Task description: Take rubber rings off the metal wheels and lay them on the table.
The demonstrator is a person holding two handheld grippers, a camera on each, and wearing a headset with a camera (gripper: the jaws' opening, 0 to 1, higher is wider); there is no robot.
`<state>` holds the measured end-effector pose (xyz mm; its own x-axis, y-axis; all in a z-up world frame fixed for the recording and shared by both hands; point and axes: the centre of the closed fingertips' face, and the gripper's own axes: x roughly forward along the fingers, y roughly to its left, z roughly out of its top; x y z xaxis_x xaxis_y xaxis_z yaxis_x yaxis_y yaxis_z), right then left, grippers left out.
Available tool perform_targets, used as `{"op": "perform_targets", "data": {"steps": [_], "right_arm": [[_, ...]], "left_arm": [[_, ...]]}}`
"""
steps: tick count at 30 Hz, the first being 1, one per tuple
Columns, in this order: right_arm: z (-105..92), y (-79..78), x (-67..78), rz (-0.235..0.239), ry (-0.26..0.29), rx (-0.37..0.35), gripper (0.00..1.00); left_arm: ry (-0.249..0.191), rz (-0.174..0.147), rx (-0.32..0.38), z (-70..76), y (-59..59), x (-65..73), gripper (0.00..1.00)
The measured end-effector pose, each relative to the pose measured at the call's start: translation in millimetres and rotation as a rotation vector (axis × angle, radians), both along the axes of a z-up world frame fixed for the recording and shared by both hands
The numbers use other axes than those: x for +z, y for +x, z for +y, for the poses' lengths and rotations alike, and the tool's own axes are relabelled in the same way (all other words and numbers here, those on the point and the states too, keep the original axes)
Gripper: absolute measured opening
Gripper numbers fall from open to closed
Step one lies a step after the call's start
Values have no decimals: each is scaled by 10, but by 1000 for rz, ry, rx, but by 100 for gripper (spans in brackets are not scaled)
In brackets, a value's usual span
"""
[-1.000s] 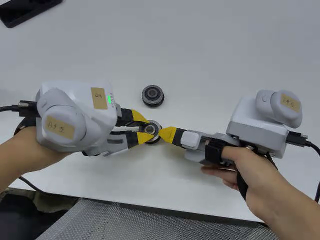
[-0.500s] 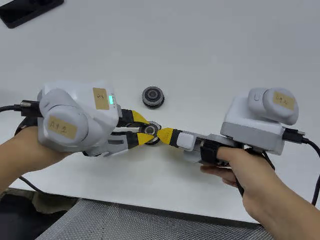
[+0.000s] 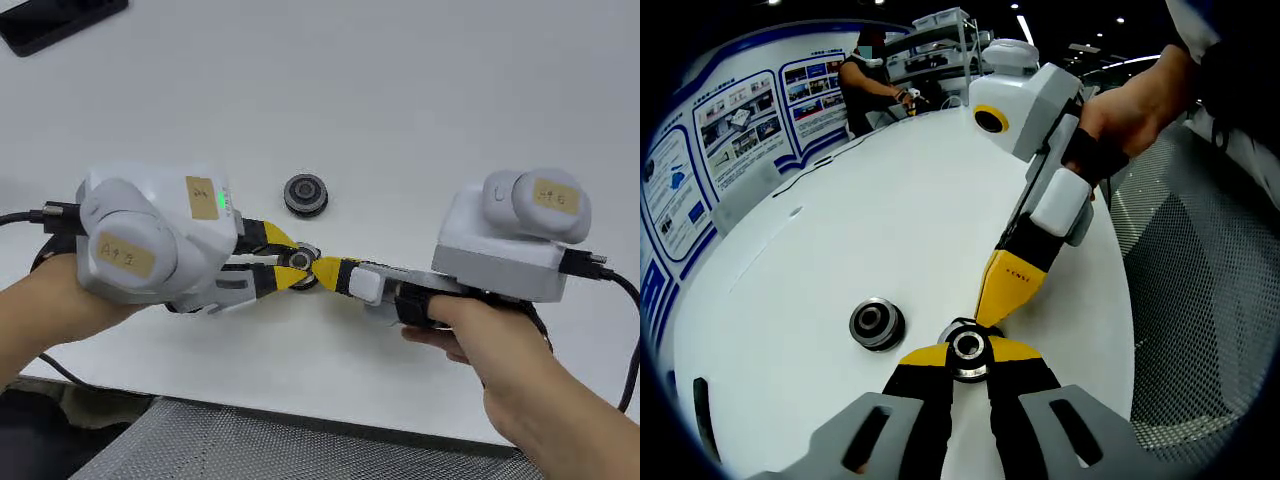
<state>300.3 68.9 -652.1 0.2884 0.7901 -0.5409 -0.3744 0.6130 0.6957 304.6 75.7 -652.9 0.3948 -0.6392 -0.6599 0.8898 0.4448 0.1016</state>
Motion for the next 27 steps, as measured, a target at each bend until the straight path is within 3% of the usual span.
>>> {"op": "perform_targets", "data": {"steps": [11, 19, 21, 24, 27], "right_arm": [[20, 15, 4, -66, -42, 39, 1], [95, 37, 61, -92, -37, 58, 1], [62, 67, 11, -148, -107, 103, 1], [78, 59, 18, -111, -70, 76, 1], [69, 53, 31, -113, -66, 75, 1]], "left_arm": [[1, -2, 1, 1, 11, -9, 12], [-1, -4, 7, -3, 8, -5, 12], [7, -7, 1, -6, 7, -3, 12], [9, -5, -2, -5, 6, -3, 12], [7, -5, 0, -4, 6, -3, 12]]}}
